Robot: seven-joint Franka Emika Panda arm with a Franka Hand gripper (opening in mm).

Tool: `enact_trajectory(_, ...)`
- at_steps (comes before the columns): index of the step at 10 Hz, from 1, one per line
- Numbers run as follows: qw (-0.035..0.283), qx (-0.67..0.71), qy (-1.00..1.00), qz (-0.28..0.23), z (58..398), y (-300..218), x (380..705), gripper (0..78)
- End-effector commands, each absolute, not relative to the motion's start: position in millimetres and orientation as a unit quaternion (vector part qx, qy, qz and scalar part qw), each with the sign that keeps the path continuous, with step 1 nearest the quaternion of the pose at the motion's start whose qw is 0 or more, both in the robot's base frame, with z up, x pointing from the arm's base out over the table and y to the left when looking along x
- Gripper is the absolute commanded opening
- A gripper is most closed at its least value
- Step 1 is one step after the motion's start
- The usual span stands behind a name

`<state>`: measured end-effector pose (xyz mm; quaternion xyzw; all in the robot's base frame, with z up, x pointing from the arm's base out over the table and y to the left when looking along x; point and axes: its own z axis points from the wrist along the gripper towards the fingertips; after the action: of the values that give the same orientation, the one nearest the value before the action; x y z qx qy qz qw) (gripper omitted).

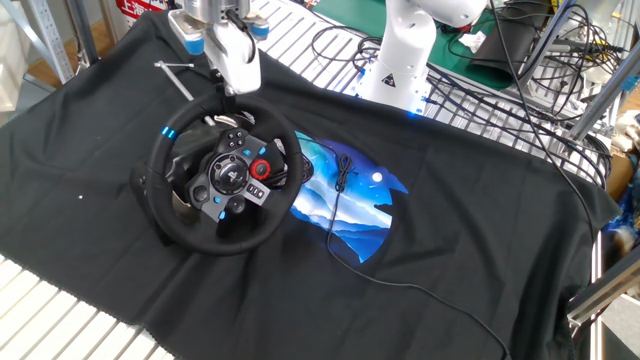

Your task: Rotate the steering wheel 90 degrees counterclockwise

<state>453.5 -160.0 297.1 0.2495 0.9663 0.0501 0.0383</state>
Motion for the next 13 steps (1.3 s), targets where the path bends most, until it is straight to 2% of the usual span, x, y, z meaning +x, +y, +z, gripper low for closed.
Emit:
enact_trajectory(1,0.029,0.246,0.968,0.049,300.3,-158.5,460.8,1.1)
enact_trajectory(6,0.009,0.243,0.968,0.058,304.2,-158.2,472.4,1.1)
enact_trajectory(13,0.004,0.203,0.977,0.065,301.7,-167.8,481.0,1.1)
